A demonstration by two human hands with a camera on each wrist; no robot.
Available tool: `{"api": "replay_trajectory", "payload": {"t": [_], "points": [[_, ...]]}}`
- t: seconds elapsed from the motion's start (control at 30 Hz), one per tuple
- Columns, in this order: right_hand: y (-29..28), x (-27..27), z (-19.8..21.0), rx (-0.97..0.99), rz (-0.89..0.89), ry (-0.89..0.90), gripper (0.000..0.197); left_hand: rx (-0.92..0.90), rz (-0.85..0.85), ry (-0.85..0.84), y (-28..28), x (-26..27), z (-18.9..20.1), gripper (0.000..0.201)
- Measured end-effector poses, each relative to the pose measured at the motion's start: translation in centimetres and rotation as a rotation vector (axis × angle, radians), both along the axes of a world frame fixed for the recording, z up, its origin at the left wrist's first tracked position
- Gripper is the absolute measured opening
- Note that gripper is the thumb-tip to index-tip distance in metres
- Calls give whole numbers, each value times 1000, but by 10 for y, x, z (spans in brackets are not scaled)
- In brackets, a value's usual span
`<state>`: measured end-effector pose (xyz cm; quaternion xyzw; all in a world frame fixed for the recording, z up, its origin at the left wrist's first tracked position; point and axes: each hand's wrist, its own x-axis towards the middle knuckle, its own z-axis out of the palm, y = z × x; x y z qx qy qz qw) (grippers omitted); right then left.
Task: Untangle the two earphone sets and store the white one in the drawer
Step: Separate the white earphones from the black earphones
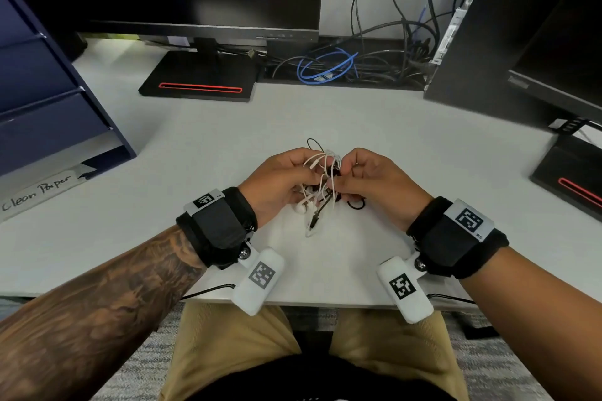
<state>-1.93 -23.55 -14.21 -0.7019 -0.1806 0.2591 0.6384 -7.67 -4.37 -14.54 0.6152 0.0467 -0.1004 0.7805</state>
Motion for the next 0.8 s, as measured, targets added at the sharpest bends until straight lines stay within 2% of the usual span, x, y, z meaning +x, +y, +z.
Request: {"api": "replay_trajectory", "payload": {"t": [0.13, 0.37, 0.57, 0.8], "points": [[2, -2, -1, -6, -12, -8, 27, 20, -17, -13, -1, -1, 0, 21], [1, -4, -2, 13, -108, -67, 50, -3, 10, -18, -2, 2, -3, 10], [3, -5, -3, -20, -60, -66, 48, 14, -34, -48, -3, -1, -1, 11], [1, -4, -6, -8, -22, -66, 35, 21, 12, -62, -4, 2, -5, 18]]}}
